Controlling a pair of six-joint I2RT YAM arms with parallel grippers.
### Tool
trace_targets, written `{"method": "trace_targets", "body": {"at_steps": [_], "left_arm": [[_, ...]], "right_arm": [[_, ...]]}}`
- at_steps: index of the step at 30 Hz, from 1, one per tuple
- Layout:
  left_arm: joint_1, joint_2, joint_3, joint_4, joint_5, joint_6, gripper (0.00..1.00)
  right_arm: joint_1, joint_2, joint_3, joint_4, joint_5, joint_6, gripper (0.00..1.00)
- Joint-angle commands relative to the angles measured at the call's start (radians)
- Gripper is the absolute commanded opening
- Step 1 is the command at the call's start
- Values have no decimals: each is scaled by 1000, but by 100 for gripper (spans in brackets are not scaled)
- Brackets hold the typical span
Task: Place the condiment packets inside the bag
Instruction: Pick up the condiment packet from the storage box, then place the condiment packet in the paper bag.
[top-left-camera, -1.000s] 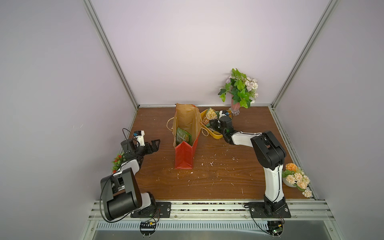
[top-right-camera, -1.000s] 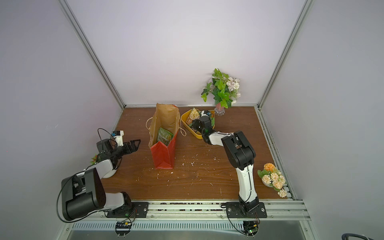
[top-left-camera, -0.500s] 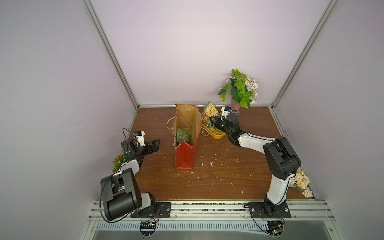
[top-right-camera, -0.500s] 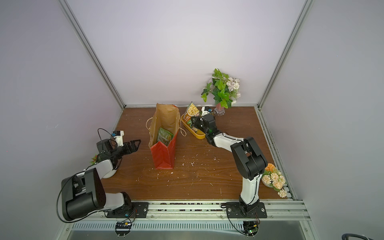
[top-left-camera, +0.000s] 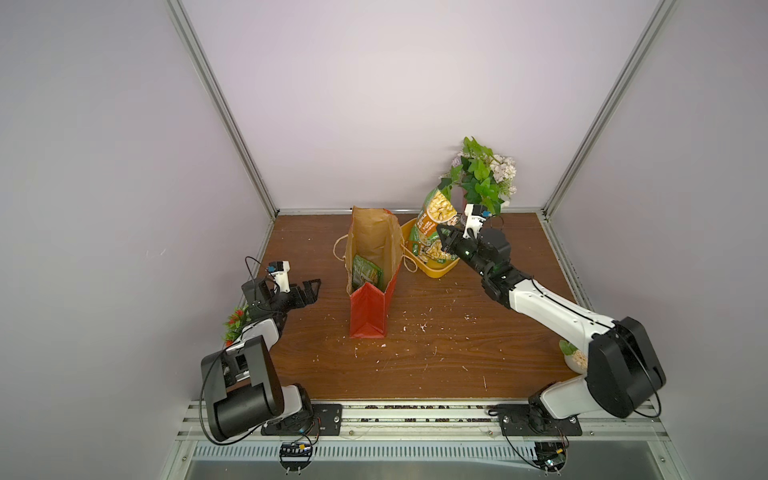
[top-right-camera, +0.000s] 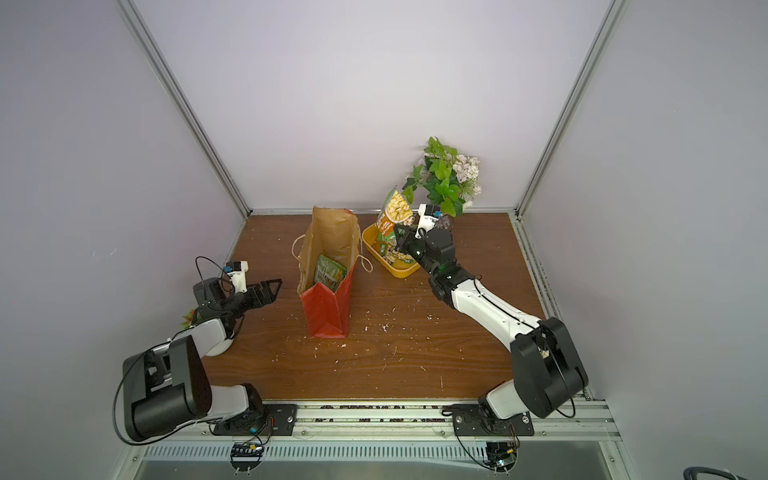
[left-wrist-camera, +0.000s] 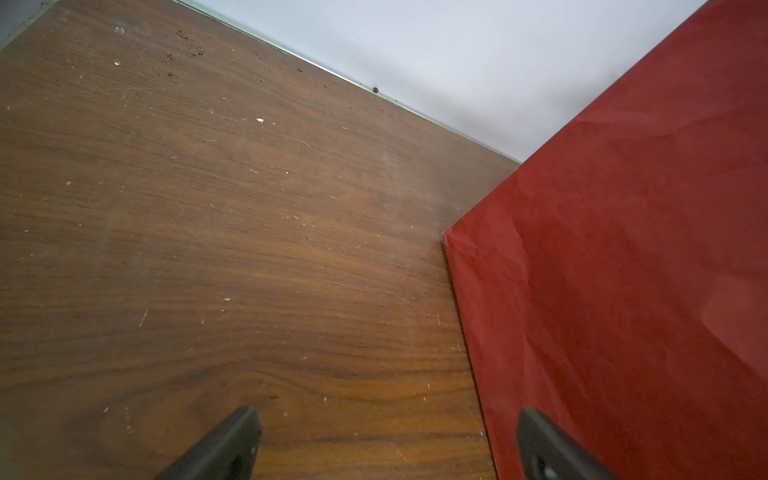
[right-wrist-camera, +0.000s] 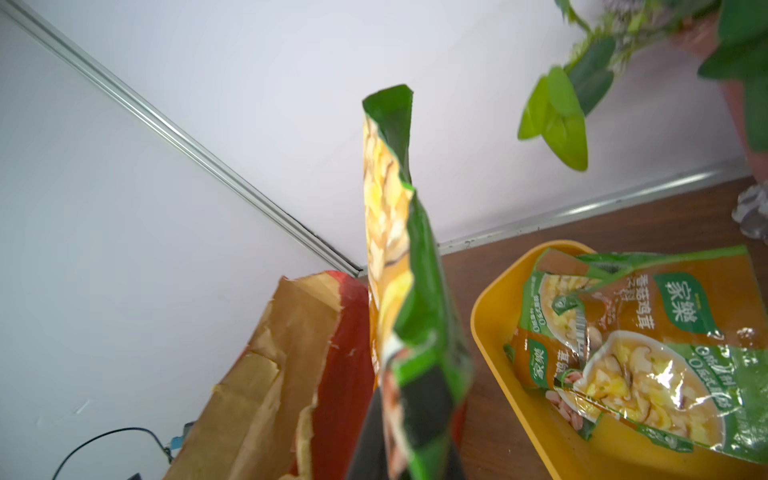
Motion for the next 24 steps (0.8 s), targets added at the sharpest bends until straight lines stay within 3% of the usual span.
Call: {"method": "trace_targets", "body": {"at_steps": [1,9,17,21,24], "left_arm": [[14,-6,11,3,18,13,99],[13,-14,6,4,18,15,99],[14,-26,4,6,21,15,99],[14,-23,3,7,22,14,99],[14,-22,4,7,23,15,99]], "right_arm": [[57,-60,55,-75,55,-89,0],[267,-4,233,-235,147,-166,0],[356,130,370,-327,197,-197,0],[371,164,422,-357,216,-219,12],[373,180,468,-381,203,-243,37]]}}
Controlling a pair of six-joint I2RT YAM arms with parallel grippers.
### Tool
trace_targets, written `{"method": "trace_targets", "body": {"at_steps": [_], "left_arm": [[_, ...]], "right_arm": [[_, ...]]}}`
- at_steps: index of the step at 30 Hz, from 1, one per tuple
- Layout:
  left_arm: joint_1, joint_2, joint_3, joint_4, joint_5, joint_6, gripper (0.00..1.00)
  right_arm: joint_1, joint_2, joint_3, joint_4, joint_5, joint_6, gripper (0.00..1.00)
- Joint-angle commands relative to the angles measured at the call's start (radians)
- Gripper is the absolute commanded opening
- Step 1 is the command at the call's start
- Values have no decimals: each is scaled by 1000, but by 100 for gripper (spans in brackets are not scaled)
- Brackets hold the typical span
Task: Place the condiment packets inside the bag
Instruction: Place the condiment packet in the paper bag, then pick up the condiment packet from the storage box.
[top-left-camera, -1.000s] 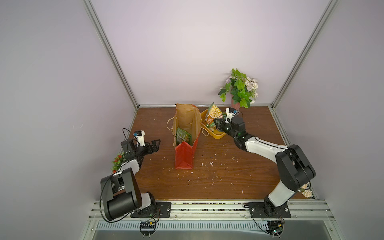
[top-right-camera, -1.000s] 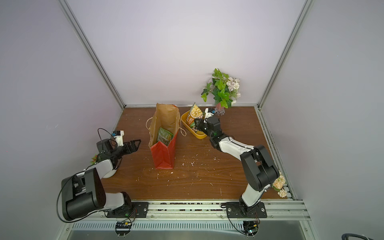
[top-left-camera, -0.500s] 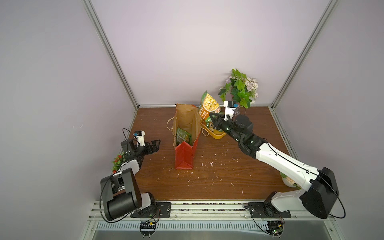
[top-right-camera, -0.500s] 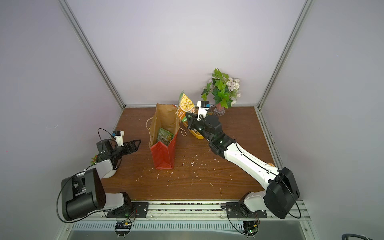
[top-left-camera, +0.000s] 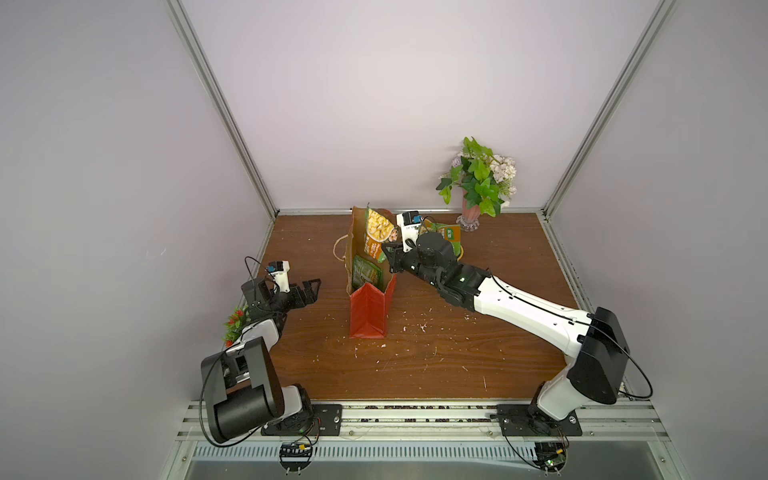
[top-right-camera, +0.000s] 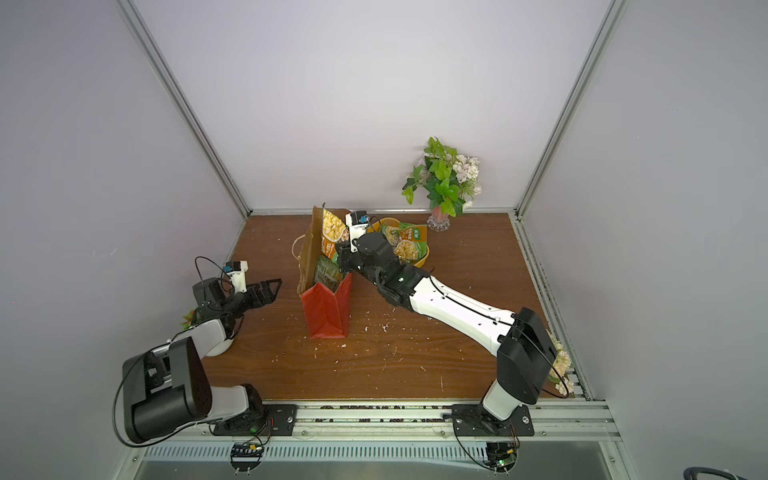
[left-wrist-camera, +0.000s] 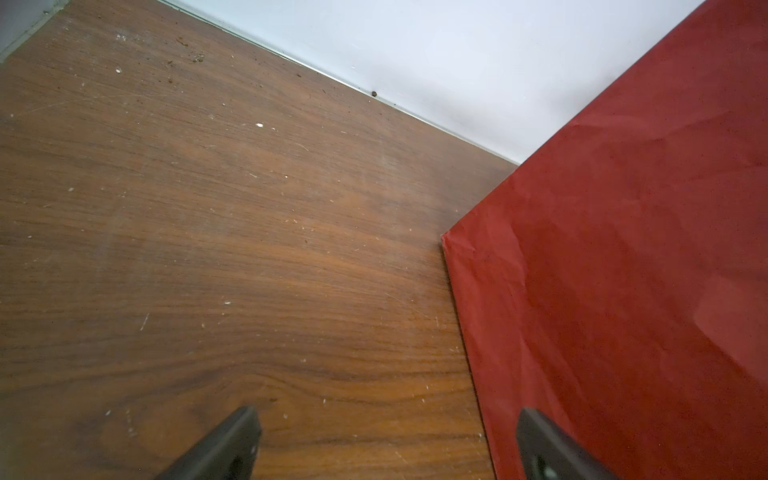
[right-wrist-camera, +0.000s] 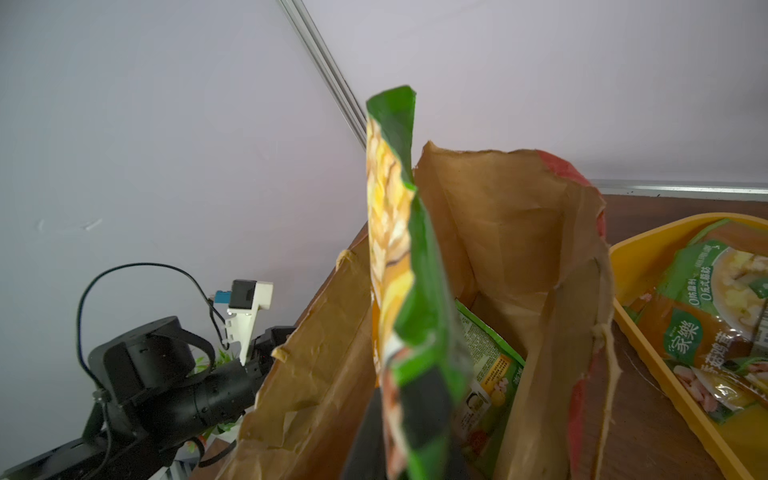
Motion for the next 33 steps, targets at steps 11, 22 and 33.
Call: {"method": "trace_targets", "body": {"at_steps": [11,22,33], "left_arm": [[14,-12,5,7,24,12,99],[15,-16,3,6,29,12,99],[14,-11,4,7,27,17,99]], "right_arm": [[-30,-88,166,-99,123,-125,68],[-297,-185,-100,-78,95,-24,79],[-380,57,-100,-62,29,-13,82]]}}
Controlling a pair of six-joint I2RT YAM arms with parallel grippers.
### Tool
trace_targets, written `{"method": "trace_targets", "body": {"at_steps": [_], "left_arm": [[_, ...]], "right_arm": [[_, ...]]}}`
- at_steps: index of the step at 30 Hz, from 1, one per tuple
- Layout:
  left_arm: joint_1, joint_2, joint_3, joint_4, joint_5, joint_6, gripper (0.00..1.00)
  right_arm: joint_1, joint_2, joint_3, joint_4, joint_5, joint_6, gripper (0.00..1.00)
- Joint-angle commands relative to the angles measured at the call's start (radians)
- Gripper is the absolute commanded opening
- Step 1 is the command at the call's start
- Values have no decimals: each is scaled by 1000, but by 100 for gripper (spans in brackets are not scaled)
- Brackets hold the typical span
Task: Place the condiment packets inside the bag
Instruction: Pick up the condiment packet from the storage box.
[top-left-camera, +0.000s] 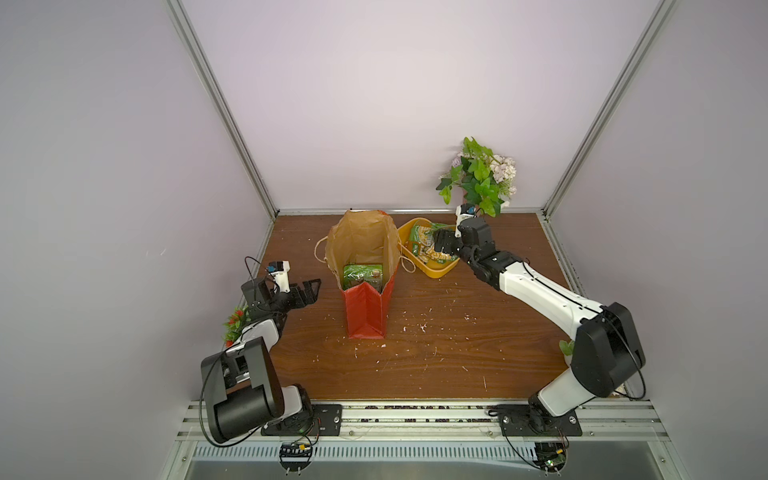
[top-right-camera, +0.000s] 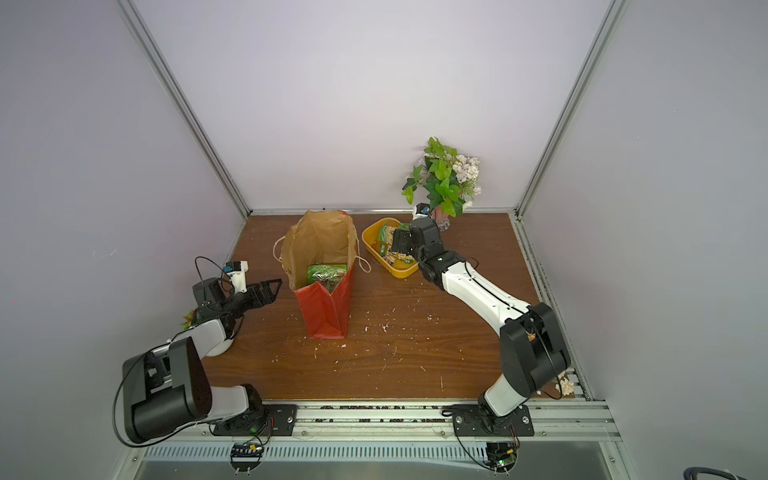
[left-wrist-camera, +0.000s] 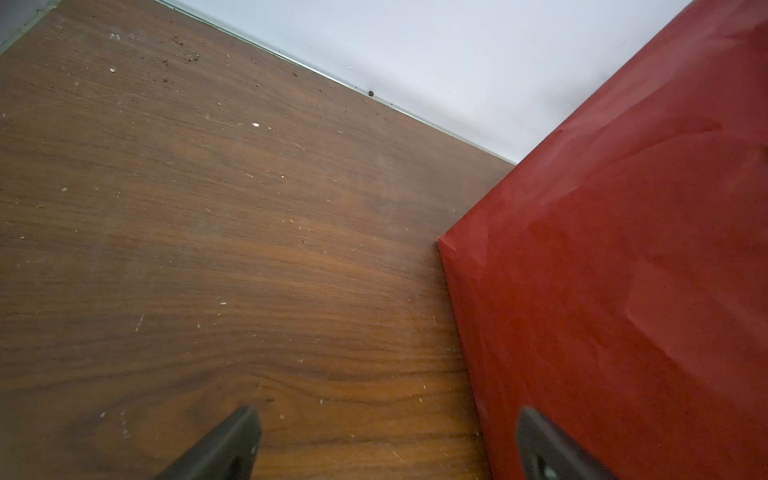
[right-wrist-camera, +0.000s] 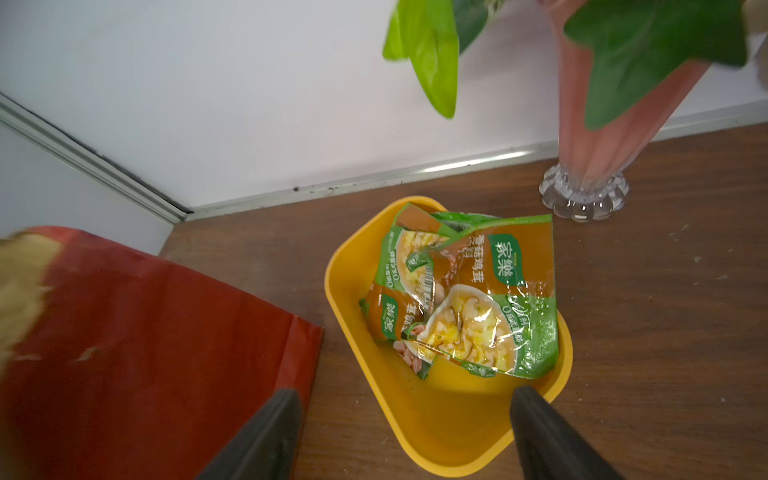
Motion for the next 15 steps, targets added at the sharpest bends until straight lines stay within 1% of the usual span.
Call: {"method": "trace_targets", "body": {"at_steps": [1,8,15], "left_arm": [[14,-10,5,4,20,15,99],[14,-15,4,3,23,17,99],[14,-16,5,3,25,19,99]], "right_arm": [[-4,64,64,14,-14,8,82],[-17,236,167,8,2,5,78],[-34,388,304,-19,11,2,70]]}}
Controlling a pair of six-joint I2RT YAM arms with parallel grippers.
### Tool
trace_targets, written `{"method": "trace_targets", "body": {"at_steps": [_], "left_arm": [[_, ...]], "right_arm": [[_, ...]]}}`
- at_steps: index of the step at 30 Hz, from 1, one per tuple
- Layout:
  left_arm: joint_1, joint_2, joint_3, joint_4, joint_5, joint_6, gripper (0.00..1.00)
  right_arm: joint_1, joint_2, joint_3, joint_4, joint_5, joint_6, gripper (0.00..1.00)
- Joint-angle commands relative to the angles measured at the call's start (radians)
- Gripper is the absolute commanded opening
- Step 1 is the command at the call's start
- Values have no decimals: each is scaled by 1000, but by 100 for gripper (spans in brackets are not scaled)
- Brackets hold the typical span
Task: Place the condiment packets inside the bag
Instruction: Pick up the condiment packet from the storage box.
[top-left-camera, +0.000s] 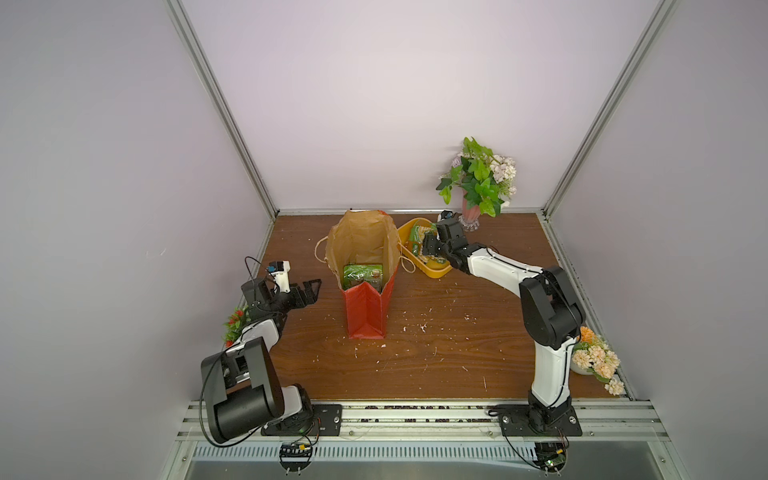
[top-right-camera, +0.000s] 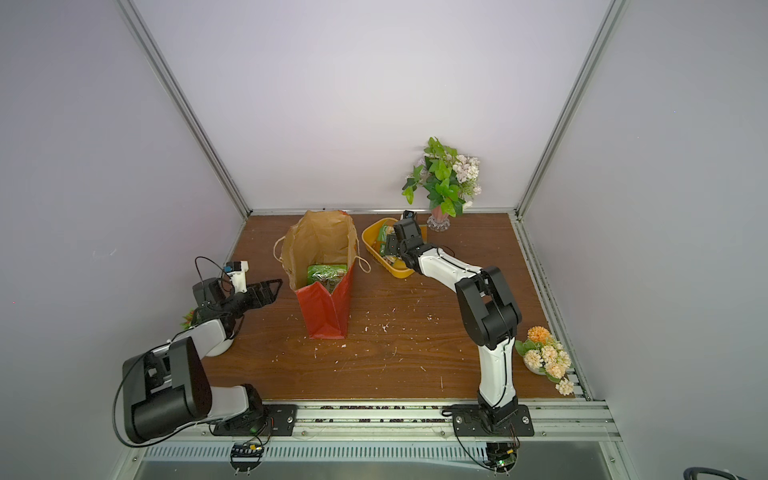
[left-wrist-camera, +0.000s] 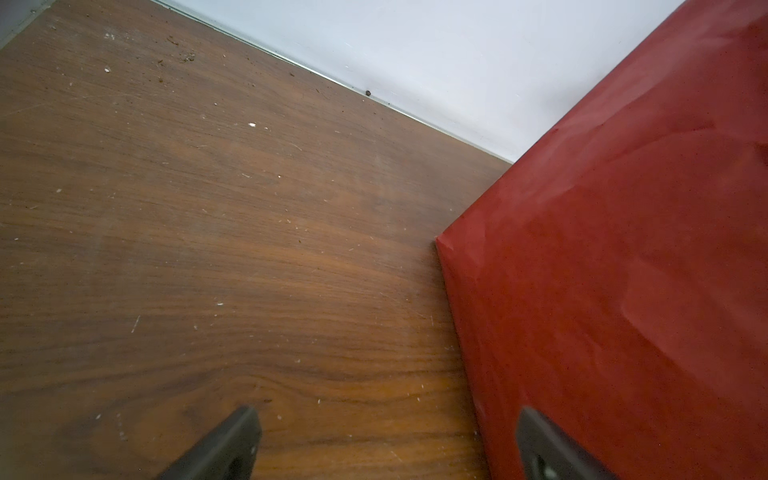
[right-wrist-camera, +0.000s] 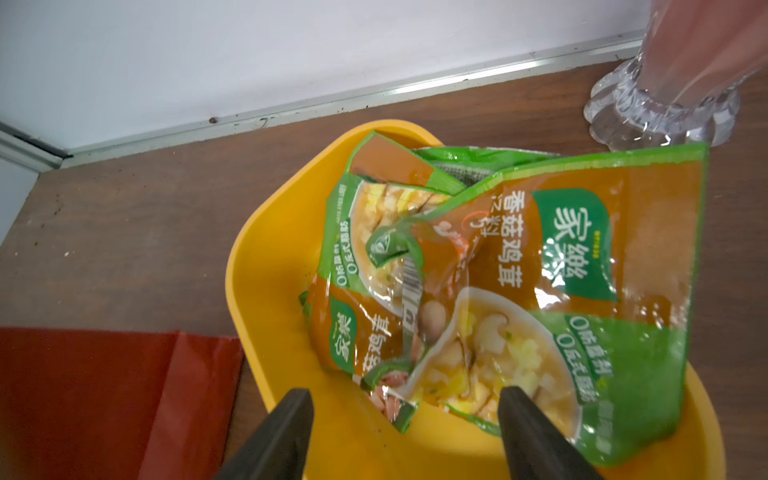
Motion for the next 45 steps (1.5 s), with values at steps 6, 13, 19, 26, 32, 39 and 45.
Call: {"method": "trace_targets", "body": {"at_steps": [6,13,19,26,32,39,45], "left_arm": [[14,-14,5,2,17,17,99],[14,-17,4,2,18,17,99],[14,-18,5,1,19,18,99],[14,-19,2,1,19,19,99],[14,-17,2,1,17,20,99],[14,-17,2,2,17,20,99],[14,-17,0,4,15,13,99]], "right_arm": [[-16,126,196,-66,48,-11,64],[-18,183,257,-92,57,-6,42],[-18,125,199,-65,53,3,12],[-16,-57,51,4,22,2,4],[-11,-241,-92,63,-52,3,4],[7,-447,-209,93,-186,-2,4],[71,-609,-279,107,-241,-9,4]]}}
